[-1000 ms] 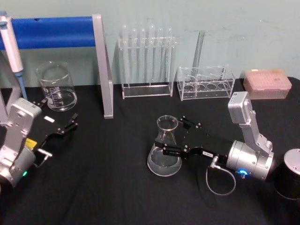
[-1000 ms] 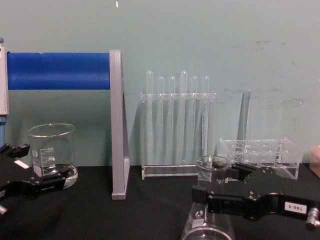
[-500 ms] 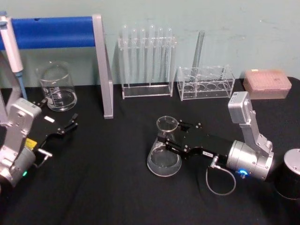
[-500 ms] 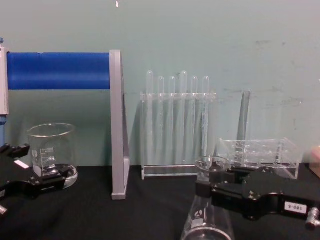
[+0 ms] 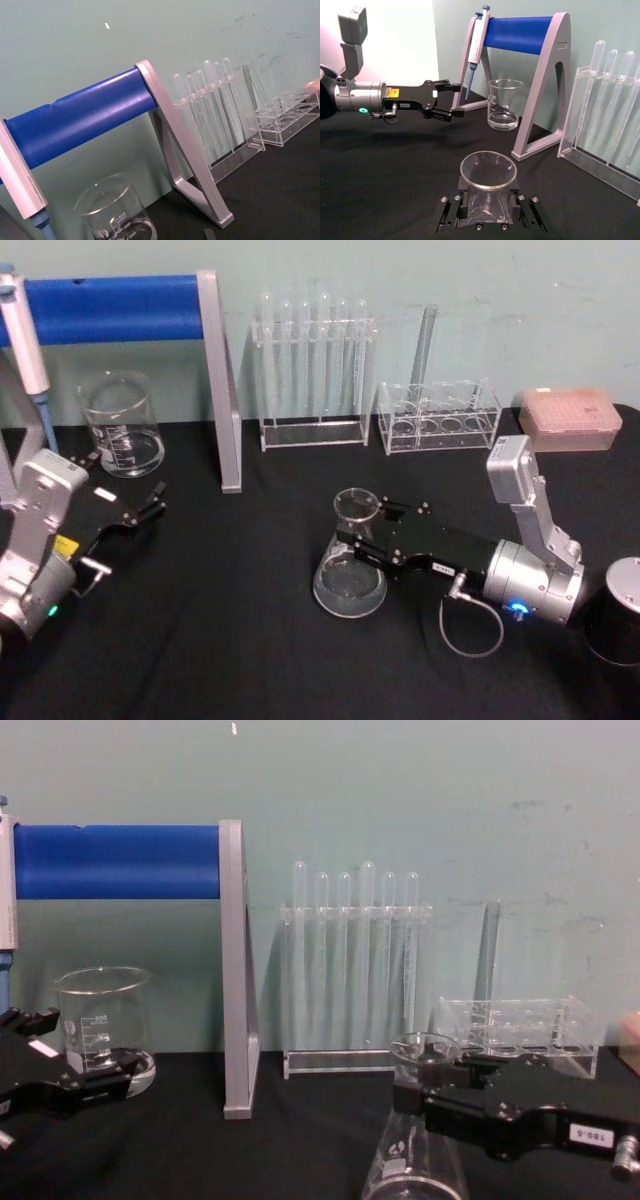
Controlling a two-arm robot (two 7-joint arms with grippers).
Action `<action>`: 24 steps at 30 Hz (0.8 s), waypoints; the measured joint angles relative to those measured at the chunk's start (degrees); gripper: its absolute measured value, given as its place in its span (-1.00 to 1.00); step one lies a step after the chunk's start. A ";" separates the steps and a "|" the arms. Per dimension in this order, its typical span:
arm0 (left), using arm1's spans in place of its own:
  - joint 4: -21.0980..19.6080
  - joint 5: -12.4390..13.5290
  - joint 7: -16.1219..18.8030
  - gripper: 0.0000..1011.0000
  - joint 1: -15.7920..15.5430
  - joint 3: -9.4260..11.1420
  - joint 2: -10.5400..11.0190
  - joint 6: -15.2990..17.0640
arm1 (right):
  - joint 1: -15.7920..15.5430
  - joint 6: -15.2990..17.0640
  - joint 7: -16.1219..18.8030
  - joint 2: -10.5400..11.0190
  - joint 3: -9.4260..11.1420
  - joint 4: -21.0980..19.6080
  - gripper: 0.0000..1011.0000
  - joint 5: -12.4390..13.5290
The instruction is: Grasp the erlenmeyer flask with one hand, shake it three times, then place it back.
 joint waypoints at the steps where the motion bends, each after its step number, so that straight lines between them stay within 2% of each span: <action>1: 0.00 0.00 0.00 0.98 0.00 0.00 0.00 0.00 | -0.10 -0.09 0.11 0.03 0.11 0.00 -0.11 0.17; 9: 0.00 0.00 0.00 0.98 0.00 0.00 0.00 0.00 | -1.90 -1.46 -0.36 0.35 2.22 -1.92 -0.11 2.55; 14: 0.00 0.00 0.00 0.98 0.00 0.00 0.00 0.00 | -3.99 -1.38 -3.11 1.00 4.34 -6.07 -0.11 3.66; 22: 0.00 0.00 0.00 0.98 0.00 0.00 0.00 0.00 | -8.36 -0.13 -11.38 1.77 8.74 -13.44 -0.11 3.28; 24: 0.00 0.00 0.00 0.98 0.00 0.00 0.00 0.00 | -10.17 0.56 -15.15 1.83 10.74 -16.07 -0.11 2.34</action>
